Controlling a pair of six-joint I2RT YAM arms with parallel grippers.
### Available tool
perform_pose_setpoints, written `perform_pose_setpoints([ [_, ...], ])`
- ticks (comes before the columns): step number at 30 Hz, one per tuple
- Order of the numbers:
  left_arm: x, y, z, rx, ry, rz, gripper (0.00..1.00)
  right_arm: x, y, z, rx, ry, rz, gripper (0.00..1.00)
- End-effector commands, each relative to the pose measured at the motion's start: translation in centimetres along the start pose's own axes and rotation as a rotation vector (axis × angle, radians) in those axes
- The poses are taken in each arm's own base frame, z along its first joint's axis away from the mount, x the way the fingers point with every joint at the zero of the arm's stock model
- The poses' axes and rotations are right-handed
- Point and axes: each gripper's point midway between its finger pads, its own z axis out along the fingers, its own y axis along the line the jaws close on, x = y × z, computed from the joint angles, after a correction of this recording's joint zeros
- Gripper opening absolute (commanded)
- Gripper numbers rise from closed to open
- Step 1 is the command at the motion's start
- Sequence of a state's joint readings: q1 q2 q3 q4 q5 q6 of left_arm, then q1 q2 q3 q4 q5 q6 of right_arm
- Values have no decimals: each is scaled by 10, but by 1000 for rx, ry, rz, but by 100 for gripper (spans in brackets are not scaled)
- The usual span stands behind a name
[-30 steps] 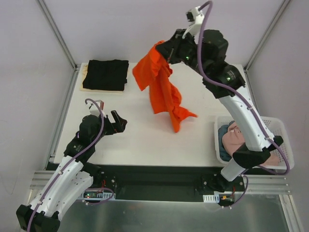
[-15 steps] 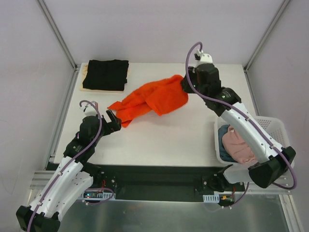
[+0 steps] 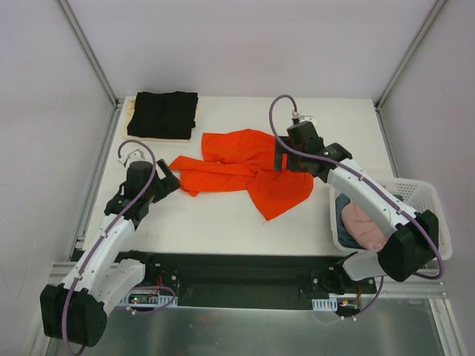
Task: Fold and stack the t-shirts
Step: Move the tshirt to the center of the board, then flatten out the tshirt
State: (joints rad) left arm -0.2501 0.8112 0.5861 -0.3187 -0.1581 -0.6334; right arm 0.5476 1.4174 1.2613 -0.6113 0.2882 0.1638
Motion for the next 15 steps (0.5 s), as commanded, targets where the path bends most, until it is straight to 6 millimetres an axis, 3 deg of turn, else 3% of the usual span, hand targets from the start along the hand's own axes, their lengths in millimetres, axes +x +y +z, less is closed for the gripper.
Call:
perform_pose_setpoints([
  [1, -34, 10, 18, -41, 13, -152, 99, 21, 9, -15, -2, -11, -49, 96],
  [2, -45, 19, 25, -62, 0, -191, 99, 28, 13, -17, -7, -13, -67, 96],
  [3, -44, 30, 40, -102, 39, -218, 99, 32, 14, -18, -3, -17, -70, 96],
  [4, -51, 22, 45, -64, 60, -232, 99, 40, 10, -19, 11, -17, -81, 96],
  [5, -57, 26, 53, -72, 69, -253, 99, 45, 13, -23, 0, -20, -96, 96],
  [6, -50, 32, 71, -98, 126, -267, 99, 51, 14, -23, -4, -17, -105, 96],
  [7, -60, 24, 78, -73, 135, -273, 94, 58, 12, -25, -5, -18, -120, 96],
  [9, -51, 27, 100, -74, 227, -311, 89, 66, 12, -29, -12, -22, -147, 96],
  [11, -57, 17, 111, -35, 261, -338, 87, 74, 4, -31, 9, -30, -154, 96],
  [15, -45, 22, 142, -64, 333, -372, 74, 86, -5, -34, 16, -13, -146, 96],
])
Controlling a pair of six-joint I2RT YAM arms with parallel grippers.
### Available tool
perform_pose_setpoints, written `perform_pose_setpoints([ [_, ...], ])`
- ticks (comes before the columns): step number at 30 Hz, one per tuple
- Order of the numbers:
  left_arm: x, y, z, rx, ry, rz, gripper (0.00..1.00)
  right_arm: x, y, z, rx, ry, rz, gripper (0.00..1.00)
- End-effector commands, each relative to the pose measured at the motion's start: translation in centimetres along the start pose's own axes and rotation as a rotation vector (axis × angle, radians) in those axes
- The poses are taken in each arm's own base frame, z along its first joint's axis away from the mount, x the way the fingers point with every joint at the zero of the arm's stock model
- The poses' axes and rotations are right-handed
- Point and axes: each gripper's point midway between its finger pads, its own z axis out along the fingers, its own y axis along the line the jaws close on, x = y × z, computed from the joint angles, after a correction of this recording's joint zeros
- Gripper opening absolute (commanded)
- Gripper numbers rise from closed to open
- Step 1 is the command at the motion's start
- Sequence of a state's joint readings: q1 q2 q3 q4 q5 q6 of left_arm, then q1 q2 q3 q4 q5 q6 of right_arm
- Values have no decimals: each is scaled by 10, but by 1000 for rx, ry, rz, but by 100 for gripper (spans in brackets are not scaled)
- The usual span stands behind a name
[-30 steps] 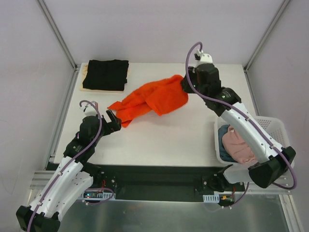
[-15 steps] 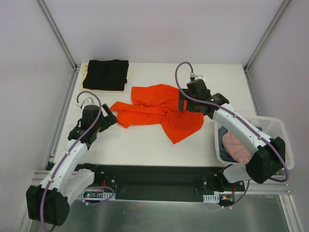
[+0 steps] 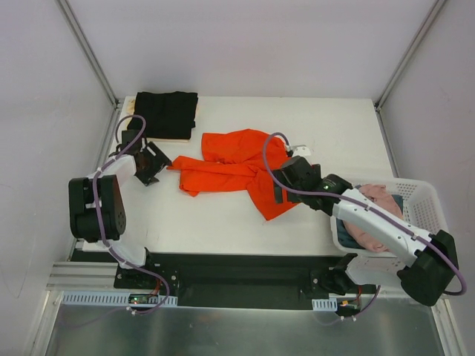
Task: Fold and stack the t-shirts
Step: Flatten out the tshirt
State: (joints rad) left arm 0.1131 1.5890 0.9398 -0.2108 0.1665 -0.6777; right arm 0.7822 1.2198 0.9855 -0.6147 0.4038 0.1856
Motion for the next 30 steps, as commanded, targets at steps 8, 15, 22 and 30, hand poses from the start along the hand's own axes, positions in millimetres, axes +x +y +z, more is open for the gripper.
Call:
perform_pose_setpoints([
  [8, 5, -28, 40, 129, 145, -80, 50, 18, -15, -9, 28, -12, 37, 96],
  [15, 1, -34, 46, 148, 150, -85, 22, 32, -6, -6, 12, 21, -3, 96],
  [22, -13, -36, 39, 138, 82, -59, 0, 42, 12, -5, 6, 33, -103, 96],
  [30, -20, -33, 11, 141, -26, -12, 0, 43, 45, 7, 6, 68, -206, 97],
])
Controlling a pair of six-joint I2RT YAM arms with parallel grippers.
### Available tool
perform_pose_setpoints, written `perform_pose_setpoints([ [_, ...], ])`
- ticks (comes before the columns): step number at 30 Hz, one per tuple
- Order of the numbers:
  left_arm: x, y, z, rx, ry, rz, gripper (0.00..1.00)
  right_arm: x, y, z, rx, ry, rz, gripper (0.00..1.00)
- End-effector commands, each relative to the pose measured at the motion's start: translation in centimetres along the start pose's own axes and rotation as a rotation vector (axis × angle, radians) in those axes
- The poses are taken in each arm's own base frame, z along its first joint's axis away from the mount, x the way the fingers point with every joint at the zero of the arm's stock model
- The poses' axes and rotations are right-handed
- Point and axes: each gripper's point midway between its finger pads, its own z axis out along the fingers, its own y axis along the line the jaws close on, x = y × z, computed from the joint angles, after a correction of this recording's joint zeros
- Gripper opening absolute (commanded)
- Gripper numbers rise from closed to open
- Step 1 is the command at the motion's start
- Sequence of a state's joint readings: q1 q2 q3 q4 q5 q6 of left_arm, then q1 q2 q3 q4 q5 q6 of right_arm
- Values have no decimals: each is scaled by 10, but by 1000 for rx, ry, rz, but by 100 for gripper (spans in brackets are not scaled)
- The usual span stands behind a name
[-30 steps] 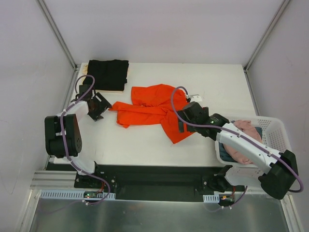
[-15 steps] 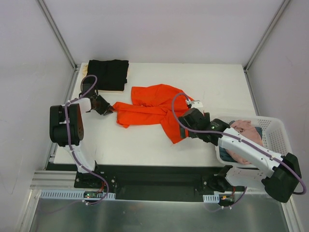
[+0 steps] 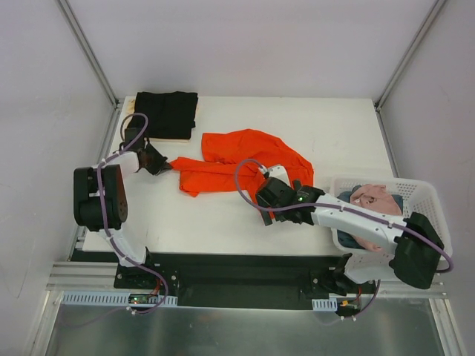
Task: Fold and stack the t-shirts
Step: Flatten out the tshirt
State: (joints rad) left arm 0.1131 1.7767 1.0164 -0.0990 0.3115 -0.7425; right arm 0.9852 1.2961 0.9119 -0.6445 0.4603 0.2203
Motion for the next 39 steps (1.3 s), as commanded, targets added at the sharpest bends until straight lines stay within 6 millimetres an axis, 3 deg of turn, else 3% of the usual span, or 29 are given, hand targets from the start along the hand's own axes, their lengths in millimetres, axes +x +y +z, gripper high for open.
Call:
perform_pose_setpoints([
  [1, -17, -13, -32, 45, -130, 68, 0, -19, 22, 0, -32, -14, -6, 98],
  [5, -16, -22, -58, 86, -189, 103, 0, -18, 44, 9, -95, 18, 2, 99],
  [9, -9, -17, -75, 92, -233, 117, 0, -10, 52, 24, -82, 80, -1, 97],
  [14, -6, -25, -99, 138, -290, 143, 0, -12, 65, 35, -93, 124, 14, 92],
  [19, -3, -31, -115, 175, -322, 166, 0, -4, 66, 54, -106, 180, 79, 82],
  [24, 1, -33, -117, 195, -306, 172, 0, 1, 74, 67, -136, 204, 51, 76],
  [28, 3, -33, -113, 195, -287, 170, 0, 13, 71, 75, -115, 245, 47, 61],
  [32, 2, -35, -117, 204, -299, 184, 0, 8, 54, 74, -68, 204, 60, 49],
  [33, 3, -34, -117, 204, -297, 185, 0, 6, 48, 74, -64, 200, 74, 44],
  [34, 3, -34, -119, 203, -303, 187, 0, 3, 47, 74, -78, 186, 81, 27],
  [36, 4, -34, -122, 204, -307, 189, 0, -2, 37, 68, -95, 160, 113, 6],
  [37, 3, -36, -126, 212, -316, 193, 0, -7, 34, 65, -95, 137, 115, 1],
  [39, 3, -39, -131, 223, -327, 202, 0, -20, 22, 50, -77, 60, 122, 1],
])
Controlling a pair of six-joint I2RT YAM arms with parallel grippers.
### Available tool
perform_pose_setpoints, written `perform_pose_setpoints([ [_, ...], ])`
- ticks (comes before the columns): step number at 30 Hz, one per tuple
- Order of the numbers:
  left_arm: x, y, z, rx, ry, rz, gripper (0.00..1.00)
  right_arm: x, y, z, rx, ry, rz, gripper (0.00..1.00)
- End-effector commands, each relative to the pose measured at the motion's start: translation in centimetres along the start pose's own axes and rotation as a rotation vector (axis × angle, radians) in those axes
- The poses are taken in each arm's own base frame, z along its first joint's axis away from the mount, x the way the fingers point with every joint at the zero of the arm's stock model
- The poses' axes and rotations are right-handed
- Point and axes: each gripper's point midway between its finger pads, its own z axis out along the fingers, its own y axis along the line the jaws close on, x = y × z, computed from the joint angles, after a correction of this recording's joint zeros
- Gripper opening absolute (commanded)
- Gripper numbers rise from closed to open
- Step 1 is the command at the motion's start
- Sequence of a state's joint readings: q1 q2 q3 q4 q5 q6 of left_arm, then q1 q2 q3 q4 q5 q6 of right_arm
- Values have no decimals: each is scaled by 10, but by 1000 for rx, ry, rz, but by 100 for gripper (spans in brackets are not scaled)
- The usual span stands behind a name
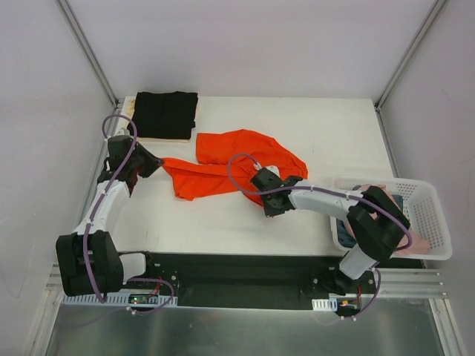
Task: Fold and stack the t-shirts
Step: Flatten out the tshirt
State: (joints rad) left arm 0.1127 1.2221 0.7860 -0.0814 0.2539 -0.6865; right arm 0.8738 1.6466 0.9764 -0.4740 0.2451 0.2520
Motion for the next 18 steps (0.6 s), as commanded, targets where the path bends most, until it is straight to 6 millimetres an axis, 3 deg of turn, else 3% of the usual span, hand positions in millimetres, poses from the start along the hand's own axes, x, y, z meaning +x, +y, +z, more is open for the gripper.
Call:
perform_pose_setpoints([
  [1, -10, -14, -20, 55, -60, 54, 0, -32, -19, -40, 2, -179, 23, 1],
  [6, -25, -35, -47, 104, -132, 90, 0, -66, -59, -115, 88, -418, 79, 1],
  [9, -44, -57, -79, 154, -229, 108, 0, -83, -83, -169, 116, -568, 120, 1],
  [13, -67, -95, -139, 269, -381, 125, 0, -100, -111, -247, 100, -784, 196, 1],
  [15, -78, -115, -177, 336, -473, 128, 0, -104, -122, -274, 99, -857, 204, 1],
  [16, -80, -119, -190, 351, -503, 131, 0, -105, -130, -299, 76, -919, 232, 1],
  [18, -88, -136, -234, 407, -601, 148, 0, -106, -136, -326, 43, -980, 245, 1],
])
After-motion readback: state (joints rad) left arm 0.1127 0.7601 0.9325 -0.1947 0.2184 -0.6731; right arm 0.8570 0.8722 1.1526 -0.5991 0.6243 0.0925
